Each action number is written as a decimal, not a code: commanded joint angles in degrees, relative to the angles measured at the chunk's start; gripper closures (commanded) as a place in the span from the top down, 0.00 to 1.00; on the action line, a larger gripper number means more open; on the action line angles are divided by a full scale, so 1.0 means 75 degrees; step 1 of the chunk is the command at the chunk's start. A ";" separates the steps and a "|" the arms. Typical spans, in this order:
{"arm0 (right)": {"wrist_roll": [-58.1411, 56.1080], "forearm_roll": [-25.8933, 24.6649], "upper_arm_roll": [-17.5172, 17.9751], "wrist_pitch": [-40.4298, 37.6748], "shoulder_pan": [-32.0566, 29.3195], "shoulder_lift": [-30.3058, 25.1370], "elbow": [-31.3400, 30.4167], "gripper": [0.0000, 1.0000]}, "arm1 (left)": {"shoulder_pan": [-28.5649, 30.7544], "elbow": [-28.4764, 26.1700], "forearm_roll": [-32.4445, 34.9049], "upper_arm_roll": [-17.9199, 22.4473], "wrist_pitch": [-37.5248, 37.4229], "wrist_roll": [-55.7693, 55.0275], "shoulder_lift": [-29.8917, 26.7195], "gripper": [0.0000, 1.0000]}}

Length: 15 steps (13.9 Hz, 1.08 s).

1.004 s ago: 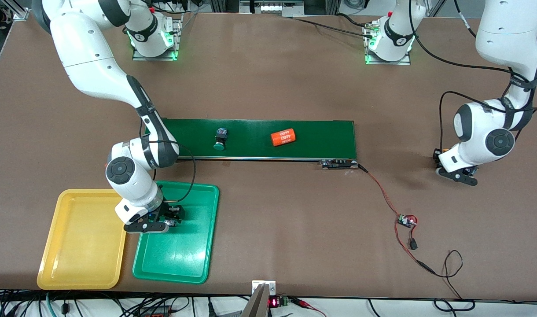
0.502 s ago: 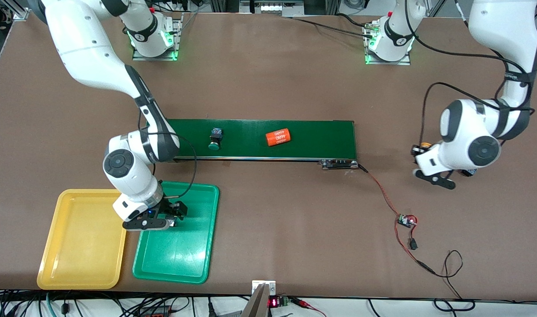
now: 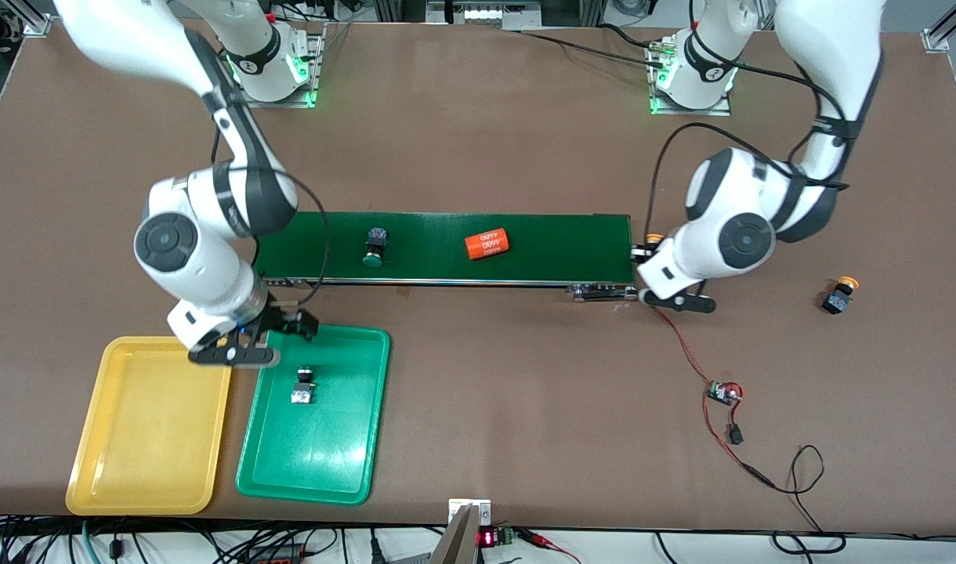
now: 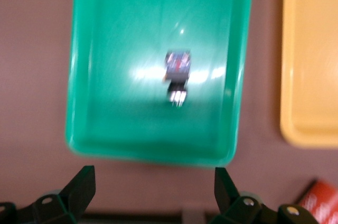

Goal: Sort buttons by color to trays
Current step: 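Grasp the green button with the right gripper while the left gripper reaches buttons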

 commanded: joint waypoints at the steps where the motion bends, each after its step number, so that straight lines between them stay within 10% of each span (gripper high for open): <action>1: 0.0352 0.0152 0.0320 0.0100 0.0202 -0.1247 -0.1875 1.00 | -0.0245 0.0018 -0.0627 -0.0241 0.0689 -0.0664 0.0285 0.14; 11: 0.1490 0.0105 0.1002 0.0567 0.0179 -0.1707 -0.3168 1.00 | -0.0492 -0.0029 -0.1226 -0.0968 0.1395 -0.1147 0.0625 0.26; 12: 0.1502 0.0105 0.1002 0.0743 0.0167 -0.1696 -0.3274 1.00 | -0.0492 -0.0041 -0.1226 -0.0957 0.1384 -0.1135 0.0625 0.46; 13: 0.1572 0.0105 0.1002 0.0942 0.0155 -0.1672 -0.3379 1.00 | -0.0492 -0.0041 -0.1215 -0.0957 0.1395 -0.1019 0.0625 0.99; 15: 0.1875 0.0105 0.1002 0.1247 0.0155 -0.1544 -0.3462 1.00 | -0.0446 -0.0006 -0.1215 -0.0957 0.1372 -0.1029 0.0486 1.00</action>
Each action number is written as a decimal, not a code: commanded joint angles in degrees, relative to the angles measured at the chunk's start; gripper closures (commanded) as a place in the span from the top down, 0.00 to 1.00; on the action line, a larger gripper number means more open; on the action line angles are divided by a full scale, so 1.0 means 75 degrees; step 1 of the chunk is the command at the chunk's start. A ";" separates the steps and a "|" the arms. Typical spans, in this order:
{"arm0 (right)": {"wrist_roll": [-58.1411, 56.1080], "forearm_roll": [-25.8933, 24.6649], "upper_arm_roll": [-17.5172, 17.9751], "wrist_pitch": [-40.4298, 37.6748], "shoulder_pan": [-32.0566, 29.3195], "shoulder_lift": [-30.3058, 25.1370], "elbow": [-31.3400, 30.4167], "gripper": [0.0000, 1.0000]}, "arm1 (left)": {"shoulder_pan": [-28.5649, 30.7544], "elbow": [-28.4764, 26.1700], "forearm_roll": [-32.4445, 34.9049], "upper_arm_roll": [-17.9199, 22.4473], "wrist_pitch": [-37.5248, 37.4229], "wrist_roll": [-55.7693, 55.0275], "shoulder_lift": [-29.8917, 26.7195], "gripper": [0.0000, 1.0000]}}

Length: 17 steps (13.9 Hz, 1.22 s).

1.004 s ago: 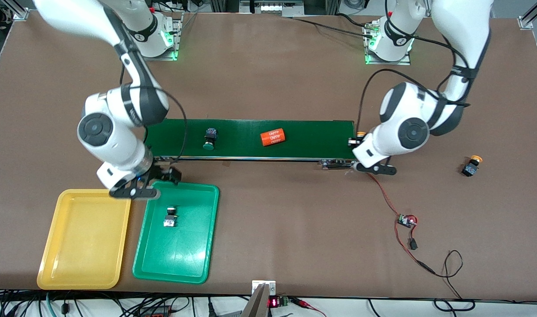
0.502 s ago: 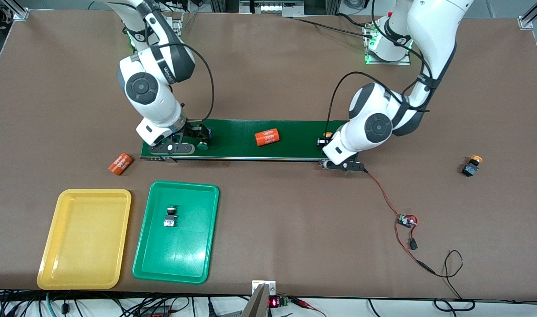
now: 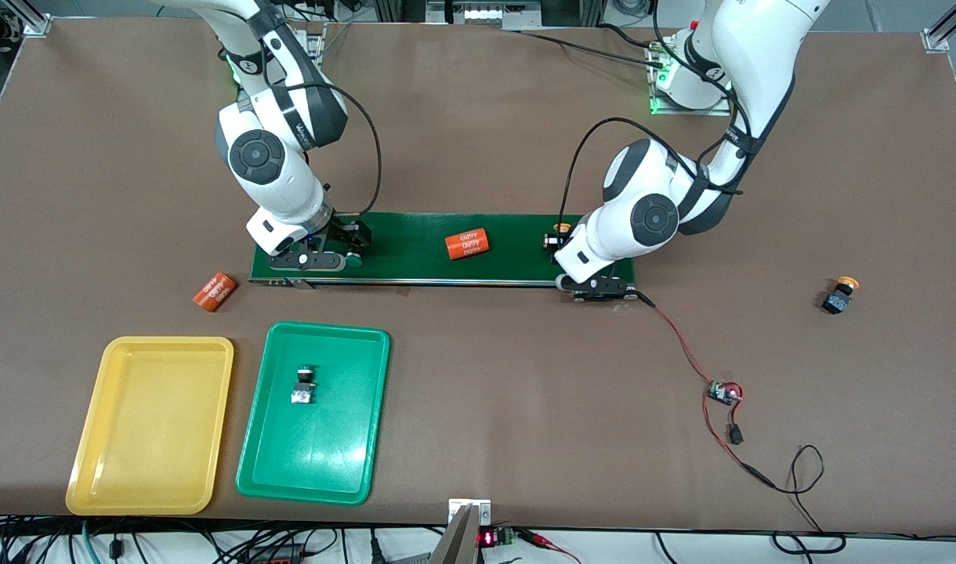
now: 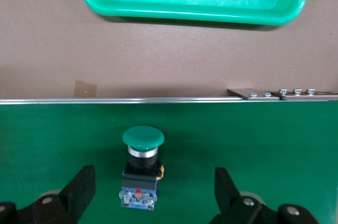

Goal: Sort buttons by color to trays
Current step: 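Grasp the green button with the right gripper while the left gripper reaches buttons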

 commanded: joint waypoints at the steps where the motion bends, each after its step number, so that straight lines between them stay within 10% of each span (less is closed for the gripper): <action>1: 0.0344 0.0030 0.0045 0.0356 -0.0050 0.0028 -0.0236 1.00 | 0.0111 0.0021 -0.0190 0.0000 -0.0038 0.0052 -0.0345 1.00; 8: 0.0332 -0.0274 0.0033 0.0566 -0.0074 0.0368 -0.0330 1.00 | 0.0498 0.0068 -0.0015 0.0866 -0.1501 0.0086 -0.1331 1.00; 17: 0.0239 -0.0556 0.0010 0.0872 -0.0249 0.0544 -0.0436 0.16 | 0.0638 -0.0072 0.2523 0.3584 -0.1540 0.4537 -0.0898 1.00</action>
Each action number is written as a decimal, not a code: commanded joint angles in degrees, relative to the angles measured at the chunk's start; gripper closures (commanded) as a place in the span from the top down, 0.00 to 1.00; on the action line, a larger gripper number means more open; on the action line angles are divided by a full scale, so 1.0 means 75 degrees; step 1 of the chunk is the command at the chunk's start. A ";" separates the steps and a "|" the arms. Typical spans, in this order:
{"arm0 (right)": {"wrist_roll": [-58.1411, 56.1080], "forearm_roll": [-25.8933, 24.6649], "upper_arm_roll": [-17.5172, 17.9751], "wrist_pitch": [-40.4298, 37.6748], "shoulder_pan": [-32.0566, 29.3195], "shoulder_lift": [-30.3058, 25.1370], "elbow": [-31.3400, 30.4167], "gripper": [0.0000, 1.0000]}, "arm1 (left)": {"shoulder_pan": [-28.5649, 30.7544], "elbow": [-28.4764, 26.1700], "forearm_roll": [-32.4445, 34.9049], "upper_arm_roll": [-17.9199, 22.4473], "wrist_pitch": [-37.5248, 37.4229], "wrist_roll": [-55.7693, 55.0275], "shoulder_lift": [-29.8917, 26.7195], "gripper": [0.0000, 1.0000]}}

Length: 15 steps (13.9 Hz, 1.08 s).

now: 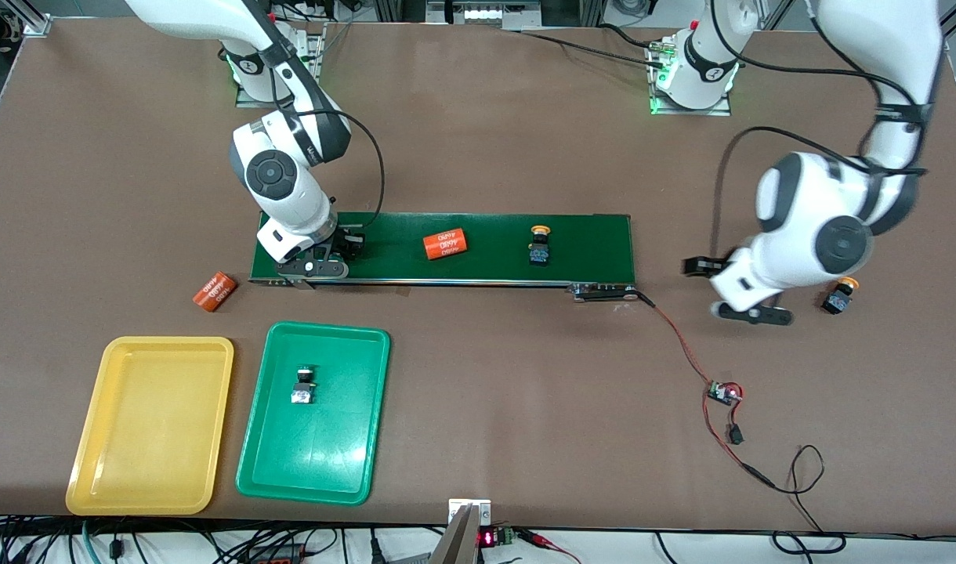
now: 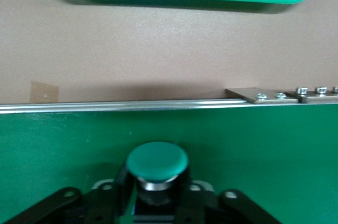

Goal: Sort buttons by color to trays
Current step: 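Carry the green button to the green tray while the left gripper grasps a button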

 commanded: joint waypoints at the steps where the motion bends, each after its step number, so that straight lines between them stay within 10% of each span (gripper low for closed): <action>1: -0.0019 -0.0102 0.0045 0.0070 -0.0167 -0.0095 -0.0049 0.11 | -0.0017 -0.0002 0.1181 0.0590 0.0323 0.0895 0.0151 1.00; 7: -0.0896 -0.0078 -0.0037 -0.0083 -0.0390 0.0347 0.1857 0.06 | 0.0521 0.0009 0.3399 0.1224 0.1976 0.2077 0.0771 1.00; 15: -0.1472 -0.0067 -0.0623 -0.0036 -0.0167 0.2891 0.4801 0.05 | 0.1987 -0.0014 0.2350 0.0861 0.2939 0.4397 0.1241 1.00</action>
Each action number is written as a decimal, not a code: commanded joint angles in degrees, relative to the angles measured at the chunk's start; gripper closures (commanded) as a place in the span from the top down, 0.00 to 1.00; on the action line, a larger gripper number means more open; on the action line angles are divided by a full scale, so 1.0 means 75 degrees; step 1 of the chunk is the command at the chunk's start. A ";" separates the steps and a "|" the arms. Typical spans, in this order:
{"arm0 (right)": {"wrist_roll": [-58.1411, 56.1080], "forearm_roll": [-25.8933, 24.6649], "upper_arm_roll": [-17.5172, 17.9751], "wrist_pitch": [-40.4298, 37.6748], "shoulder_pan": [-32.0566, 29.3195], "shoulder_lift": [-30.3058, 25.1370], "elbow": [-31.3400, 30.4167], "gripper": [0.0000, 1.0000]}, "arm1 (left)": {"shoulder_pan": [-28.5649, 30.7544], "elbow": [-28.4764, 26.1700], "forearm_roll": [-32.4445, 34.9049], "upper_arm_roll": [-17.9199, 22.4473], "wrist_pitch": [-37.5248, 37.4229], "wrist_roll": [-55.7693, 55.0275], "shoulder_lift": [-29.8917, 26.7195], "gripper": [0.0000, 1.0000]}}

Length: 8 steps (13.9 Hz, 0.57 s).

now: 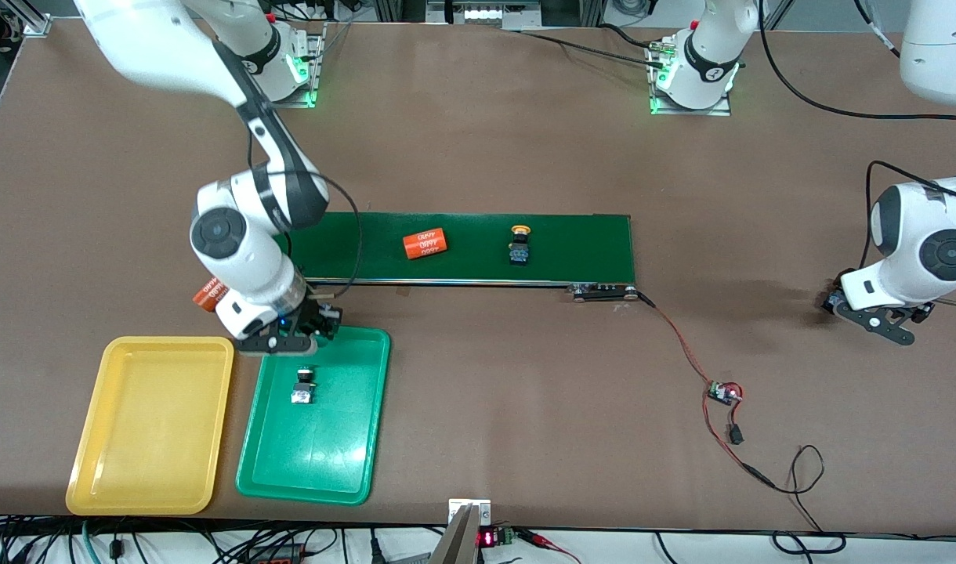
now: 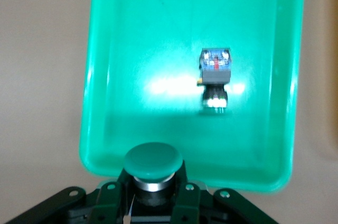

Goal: Sort buttons by color to trays
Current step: 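Carry the green button to the green tray while the left gripper grasps a button, then lower the green button into the green tray and open the right gripper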

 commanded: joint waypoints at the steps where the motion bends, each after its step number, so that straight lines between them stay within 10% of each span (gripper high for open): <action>1: -0.0289 -0.0031 -0.0134 -0.0060 0.0093 0.0939 0.1194 0.06 | 0.0099 0.0020 -0.0990 -0.0213 -0.0123 0.1050 -0.0051 1.00; 8: -0.0325 0.0028 -0.0181 0.1229 0.0128 0.1691 0.1465 0.15 | 0.0193 -0.0015 -0.1944 -0.0213 -0.0089 0.2238 0.0206 1.00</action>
